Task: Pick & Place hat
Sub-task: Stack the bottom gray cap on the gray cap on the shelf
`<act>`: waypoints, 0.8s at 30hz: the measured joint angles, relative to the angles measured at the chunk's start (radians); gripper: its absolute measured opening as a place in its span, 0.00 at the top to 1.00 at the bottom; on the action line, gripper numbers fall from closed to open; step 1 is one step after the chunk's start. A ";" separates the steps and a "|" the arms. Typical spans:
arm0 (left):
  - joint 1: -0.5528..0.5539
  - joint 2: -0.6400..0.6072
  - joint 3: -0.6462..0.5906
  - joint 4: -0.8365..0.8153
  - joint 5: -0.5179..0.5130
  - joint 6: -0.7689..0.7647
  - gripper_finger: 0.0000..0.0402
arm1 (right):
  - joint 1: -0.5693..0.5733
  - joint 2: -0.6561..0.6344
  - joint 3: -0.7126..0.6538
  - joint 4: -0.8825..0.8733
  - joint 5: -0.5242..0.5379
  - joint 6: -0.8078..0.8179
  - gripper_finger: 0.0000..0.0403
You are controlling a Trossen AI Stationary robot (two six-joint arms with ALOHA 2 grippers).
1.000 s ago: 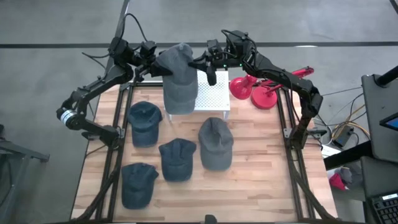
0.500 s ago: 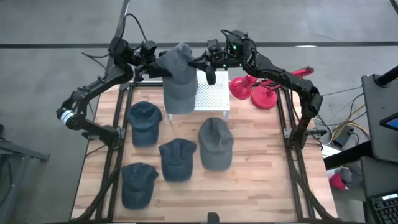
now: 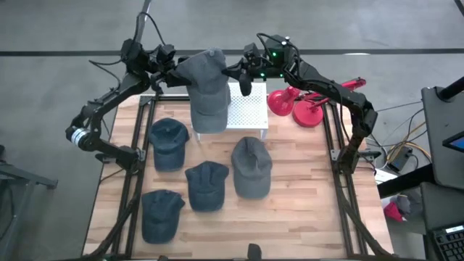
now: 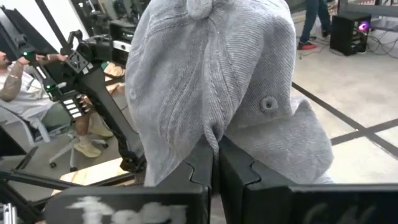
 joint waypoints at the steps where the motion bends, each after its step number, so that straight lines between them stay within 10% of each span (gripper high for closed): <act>1: 0.001 0.000 0.000 0.000 -0.005 0.002 0.71 | 0.000 -0.001 0.000 0.000 -0.001 0.006 0.98; 24: 0.059 0.000 -0.007 -0.042 0.015 0.051 0.71 | 0.003 -0.049 0.000 -0.034 -0.008 0.024 0.98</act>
